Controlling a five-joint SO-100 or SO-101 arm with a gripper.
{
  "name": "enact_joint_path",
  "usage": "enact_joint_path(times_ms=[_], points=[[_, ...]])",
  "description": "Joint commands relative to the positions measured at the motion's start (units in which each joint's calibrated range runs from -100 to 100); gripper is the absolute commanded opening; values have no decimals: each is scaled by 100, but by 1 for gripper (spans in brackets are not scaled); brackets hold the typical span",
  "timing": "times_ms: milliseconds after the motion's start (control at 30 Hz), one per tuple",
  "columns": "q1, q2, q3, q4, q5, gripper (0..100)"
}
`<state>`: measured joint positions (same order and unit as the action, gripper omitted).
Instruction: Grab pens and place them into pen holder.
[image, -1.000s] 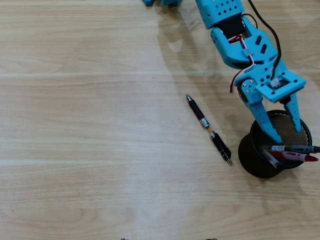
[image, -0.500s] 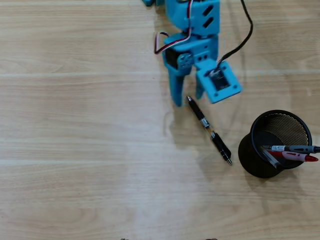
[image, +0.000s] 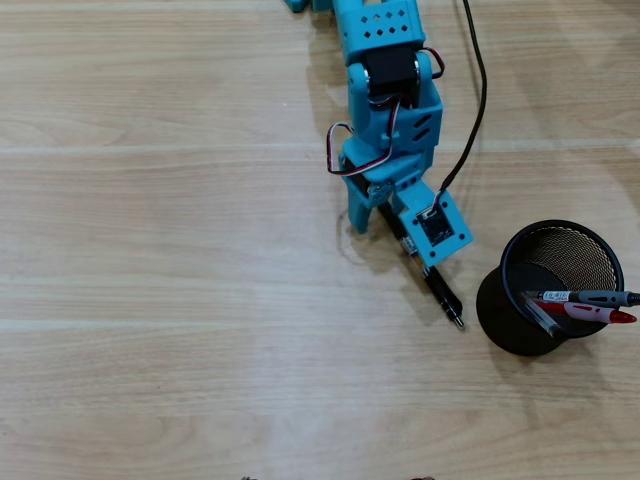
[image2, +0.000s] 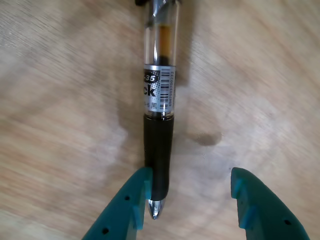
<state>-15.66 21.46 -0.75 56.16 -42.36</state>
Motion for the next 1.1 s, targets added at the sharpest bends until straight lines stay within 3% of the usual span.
enact_joint_path(times_ms=[0,500,600,667,800,1067], points=[[-63,44,-101,-77,23,18],[-23,179,-47,-8,17,18],[18,179,-38,1,-40,12],[82,179,-20,9,-364,2],[139,78,-20,18,-699,1],[526,-1013,-789,-120,-709,2]])
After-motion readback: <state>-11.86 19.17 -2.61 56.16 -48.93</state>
